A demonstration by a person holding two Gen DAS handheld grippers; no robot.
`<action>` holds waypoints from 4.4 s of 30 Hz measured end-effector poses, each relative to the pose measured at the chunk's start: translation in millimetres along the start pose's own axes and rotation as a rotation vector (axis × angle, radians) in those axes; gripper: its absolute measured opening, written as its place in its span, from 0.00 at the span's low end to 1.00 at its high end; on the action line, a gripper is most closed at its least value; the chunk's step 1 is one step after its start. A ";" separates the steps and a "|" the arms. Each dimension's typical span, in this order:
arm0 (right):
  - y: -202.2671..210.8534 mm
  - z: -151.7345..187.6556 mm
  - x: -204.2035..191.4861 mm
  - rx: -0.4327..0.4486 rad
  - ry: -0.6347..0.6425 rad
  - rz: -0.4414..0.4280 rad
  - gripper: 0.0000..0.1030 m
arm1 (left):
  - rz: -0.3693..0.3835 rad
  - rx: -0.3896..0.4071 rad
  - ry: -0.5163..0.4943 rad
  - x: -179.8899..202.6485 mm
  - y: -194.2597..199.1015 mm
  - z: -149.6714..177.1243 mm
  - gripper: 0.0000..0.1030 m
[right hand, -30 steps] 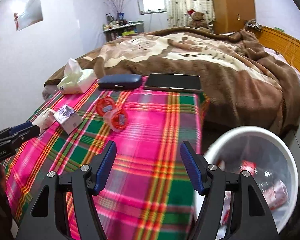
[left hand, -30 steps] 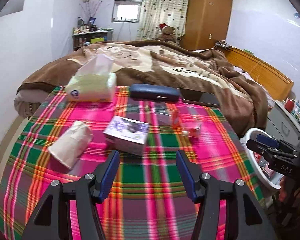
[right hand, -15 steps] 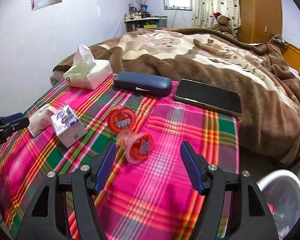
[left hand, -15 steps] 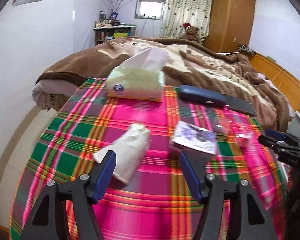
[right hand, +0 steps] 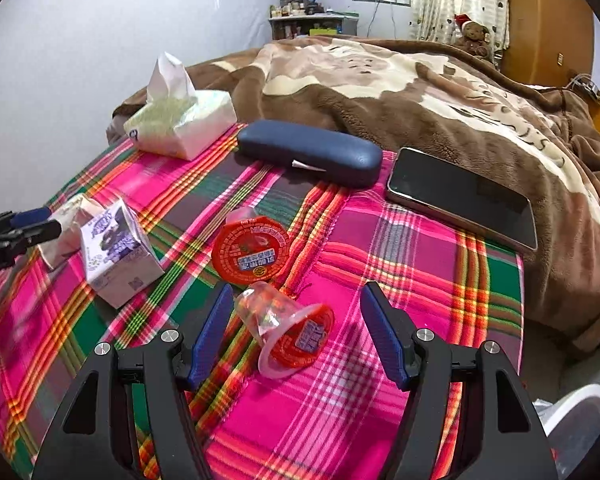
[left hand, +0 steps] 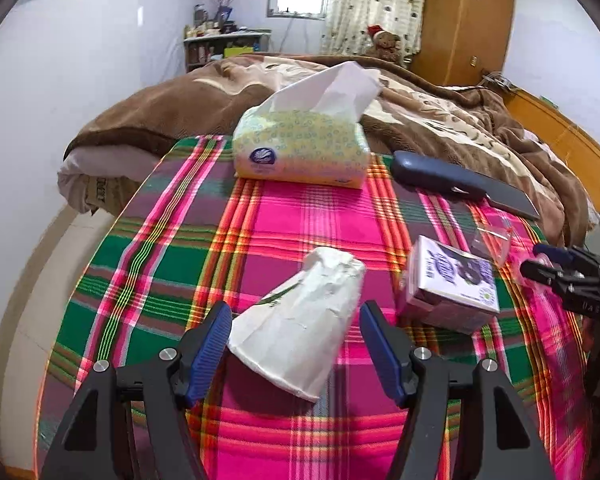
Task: Collect trash
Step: 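Grasp the white tissue wrapper with the left tool while the right tool grasps the orange jelly cup, then carry the tissue wrapper and jelly cup over the bin, then open the left tool over the bin while the right tool releases the jelly cup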
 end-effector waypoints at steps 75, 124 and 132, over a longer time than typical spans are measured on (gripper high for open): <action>101.5 69.0 24.3 0.161 -0.239 0.024 0.52 | 0.159 0.067 -0.153 128.9 80.2 42.6 0.33; 182.2 173.0 180.1 0.148 -0.523 0.387 0.52 | 0.490 -0.031 -0.463 425.0 54.4 71.9 0.34; 181.2 173.0 182.1 0.147 -0.524 0.384 0.60 | 0.495 -0.045 -0.437 428.1 46.1 69.0 0.47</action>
Point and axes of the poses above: each gripper's, at about its wrist camera, not at the fingertips, and y roughly against the way its jaws point, x to its right, z to its underside, the point moved 1 cm from there along -y, roughly the way its jaws point, and after that the axes turned 3 degrees about -y, right-handed, at the moved point
